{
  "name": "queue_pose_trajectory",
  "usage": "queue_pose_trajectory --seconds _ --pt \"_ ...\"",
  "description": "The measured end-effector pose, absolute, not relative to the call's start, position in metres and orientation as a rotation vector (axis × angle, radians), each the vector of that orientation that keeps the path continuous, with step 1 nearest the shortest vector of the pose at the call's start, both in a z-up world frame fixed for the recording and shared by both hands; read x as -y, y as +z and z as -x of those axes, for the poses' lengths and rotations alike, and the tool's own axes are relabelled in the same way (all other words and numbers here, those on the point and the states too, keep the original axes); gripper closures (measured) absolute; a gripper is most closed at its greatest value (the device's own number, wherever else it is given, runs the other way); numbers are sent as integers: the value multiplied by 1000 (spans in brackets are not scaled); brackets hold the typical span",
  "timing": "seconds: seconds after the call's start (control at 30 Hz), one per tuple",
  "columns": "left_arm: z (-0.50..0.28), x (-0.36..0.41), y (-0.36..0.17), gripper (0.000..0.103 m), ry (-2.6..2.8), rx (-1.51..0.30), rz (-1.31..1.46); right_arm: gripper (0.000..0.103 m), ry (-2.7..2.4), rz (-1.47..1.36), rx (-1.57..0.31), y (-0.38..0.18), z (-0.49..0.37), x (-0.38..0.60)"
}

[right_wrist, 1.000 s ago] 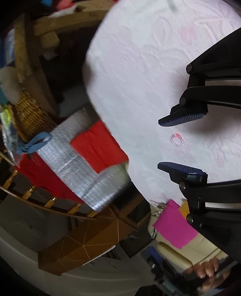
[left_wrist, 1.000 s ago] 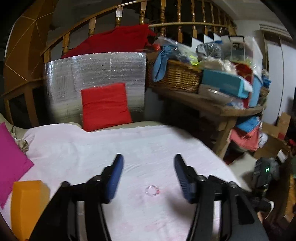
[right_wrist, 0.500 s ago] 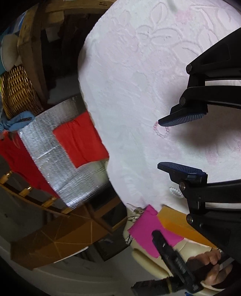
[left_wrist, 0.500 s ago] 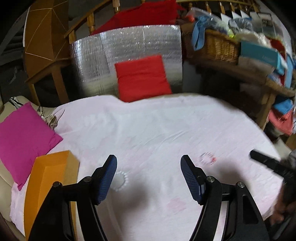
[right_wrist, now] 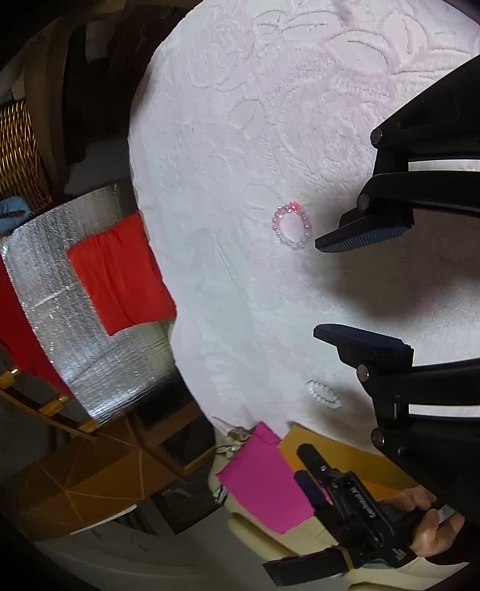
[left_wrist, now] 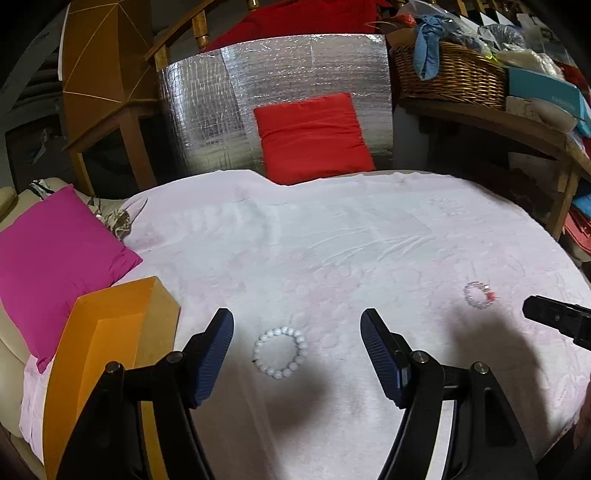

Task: Organize jewelry
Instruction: 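Move both open tools back over the table toward the white and pink bracelets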

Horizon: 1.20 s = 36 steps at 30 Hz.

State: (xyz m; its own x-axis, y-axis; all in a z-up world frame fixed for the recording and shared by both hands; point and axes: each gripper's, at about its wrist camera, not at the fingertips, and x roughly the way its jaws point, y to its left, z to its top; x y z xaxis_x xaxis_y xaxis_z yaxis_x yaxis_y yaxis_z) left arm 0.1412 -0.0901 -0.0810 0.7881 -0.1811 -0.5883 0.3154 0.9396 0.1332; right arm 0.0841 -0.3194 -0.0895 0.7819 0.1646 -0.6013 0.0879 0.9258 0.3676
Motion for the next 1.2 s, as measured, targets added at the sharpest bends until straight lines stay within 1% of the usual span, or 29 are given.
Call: queue_pose_trajectory --seconds 0.47,1.2 --pt "-160 80 -102 31 -229 -658 -252 59 -29 -416 -735 -106 -102 328" --pt "-182 70 -123 31 -175 -725 -268 59 -38 -473 -748 -119 -115 337"
